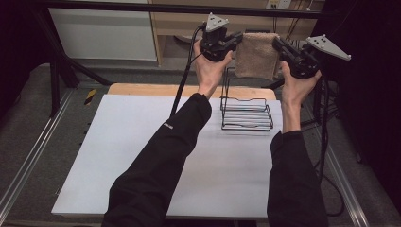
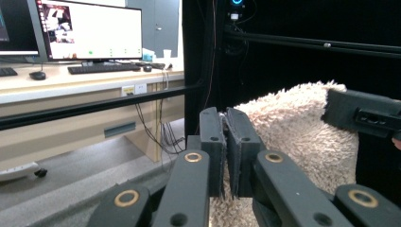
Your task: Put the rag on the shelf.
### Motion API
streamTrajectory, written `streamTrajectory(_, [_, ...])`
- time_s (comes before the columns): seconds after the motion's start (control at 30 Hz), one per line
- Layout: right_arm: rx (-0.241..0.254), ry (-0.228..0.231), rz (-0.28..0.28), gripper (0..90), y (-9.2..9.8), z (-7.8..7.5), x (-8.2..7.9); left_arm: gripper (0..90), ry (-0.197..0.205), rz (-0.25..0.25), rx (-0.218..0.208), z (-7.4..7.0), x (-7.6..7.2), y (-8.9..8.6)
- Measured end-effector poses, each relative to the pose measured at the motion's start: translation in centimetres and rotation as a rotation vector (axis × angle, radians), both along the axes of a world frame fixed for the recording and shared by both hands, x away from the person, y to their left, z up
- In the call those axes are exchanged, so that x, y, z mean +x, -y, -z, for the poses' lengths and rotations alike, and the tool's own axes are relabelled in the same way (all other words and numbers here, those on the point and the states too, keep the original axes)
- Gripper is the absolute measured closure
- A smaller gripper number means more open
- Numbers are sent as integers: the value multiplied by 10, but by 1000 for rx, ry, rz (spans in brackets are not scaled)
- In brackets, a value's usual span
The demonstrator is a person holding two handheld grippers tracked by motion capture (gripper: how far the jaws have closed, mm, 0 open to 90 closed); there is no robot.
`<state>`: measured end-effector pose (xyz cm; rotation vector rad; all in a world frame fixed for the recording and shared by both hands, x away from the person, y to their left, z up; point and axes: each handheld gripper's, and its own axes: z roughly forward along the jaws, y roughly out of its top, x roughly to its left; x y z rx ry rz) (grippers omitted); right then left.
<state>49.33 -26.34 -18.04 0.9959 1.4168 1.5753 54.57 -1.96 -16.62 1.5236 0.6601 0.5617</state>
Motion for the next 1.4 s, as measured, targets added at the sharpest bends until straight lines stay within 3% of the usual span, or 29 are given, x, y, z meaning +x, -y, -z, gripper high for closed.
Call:
streamTrajectory(0.07, [-8, -5, -1, 844, 0, 1, 3, 857, 8, -4, 19, 2, 3, 1])
streamTrajectory(0.5, [-23, -42, -13, 844, -3, 10, 24, 857, -13, -11, 32, 18, 18, -4])
streamTrajectory(0.83, [-26, -75, -37, 843, 1, 29, 25, 857, -3, 16, 78, 35, 12, -6])
streamTrajectory(1.4, [-23, -103, -31, 841, 25, 50, 13, 857, 11, 77, 136, 47, -3, 15])
